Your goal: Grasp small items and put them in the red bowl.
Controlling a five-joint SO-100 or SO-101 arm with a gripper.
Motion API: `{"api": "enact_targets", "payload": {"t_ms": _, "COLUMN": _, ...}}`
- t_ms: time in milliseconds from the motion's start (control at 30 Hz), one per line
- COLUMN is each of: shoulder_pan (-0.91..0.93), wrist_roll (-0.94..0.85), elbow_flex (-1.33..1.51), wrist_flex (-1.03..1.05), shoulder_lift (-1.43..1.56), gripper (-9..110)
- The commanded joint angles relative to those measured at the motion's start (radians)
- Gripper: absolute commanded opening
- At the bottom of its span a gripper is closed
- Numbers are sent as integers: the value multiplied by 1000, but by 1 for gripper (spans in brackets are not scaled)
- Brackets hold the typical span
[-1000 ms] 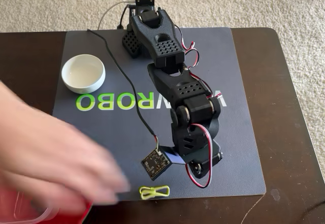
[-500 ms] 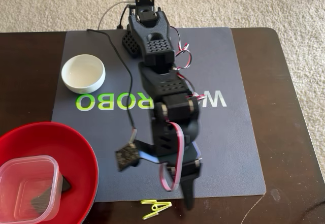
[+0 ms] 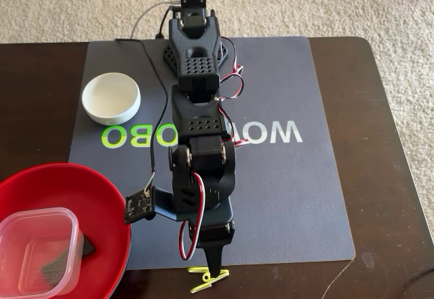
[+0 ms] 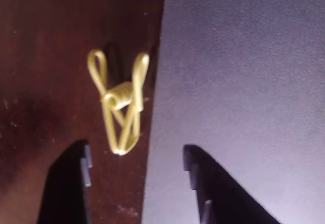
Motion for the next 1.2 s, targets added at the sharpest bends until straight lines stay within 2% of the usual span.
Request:
{"api": "enact_targets", "payload": {"t_ms": 0, "shoulder_pan": 29, "wrist_roll": 37, "elbow_flex": -32, "wrist_flex": -25, "shoulder_lift": -12, "gripper": 31}}
{"api": "enact_targets", "payload": {"t_ms": 133, "shoulder_pan": 28, "wrist_roll": 54, "elbow_flex": -20, "wrist_flex": -48, "shoulder_lift": -26, "gripper": 33}}
{"api": "enact_targets", "payload": {"t_ms": 333, "shoulder_pan": 26, "wrist_roll": 51, "elbow_flex": 64, "wrist_flex": -43, "shoulder_lift": 15, "gripper": 29}}
{"api": "enact_targets", "payload": {"t_ms": 767, "shoulder_pan": 46, "wrist_roll": 20, "elbow_flex": 115, "wrist_flex": 55, "shoulder_lift": 37, "gripper": 3}}
{"api": "enact_targets", "payload": {"t_ms": 867, "shoulder_pan": 43, "wrist_roll": 9, "elbow_flex": 112, "wrist_flex": 55, "shoulder_lift": 38, "gripper": 3}}
{"api": "enact_targets", "payload": {"t_ms": 1033, "shoulder_pan": 72, "wrist_roll": -60, "elbow_flex": 86, "wrist_flex": 46, "shoulder_lift": 31, "gripper": 22}}
{"api": "enact_targets", "payload": {"t_ms": 1167, "shoulder_pan": 92, "wrist_roll": -66, "elbow_flex": 41, "wrist_flex": 48, "shoulder_lift": -3, "gripper": 24}}
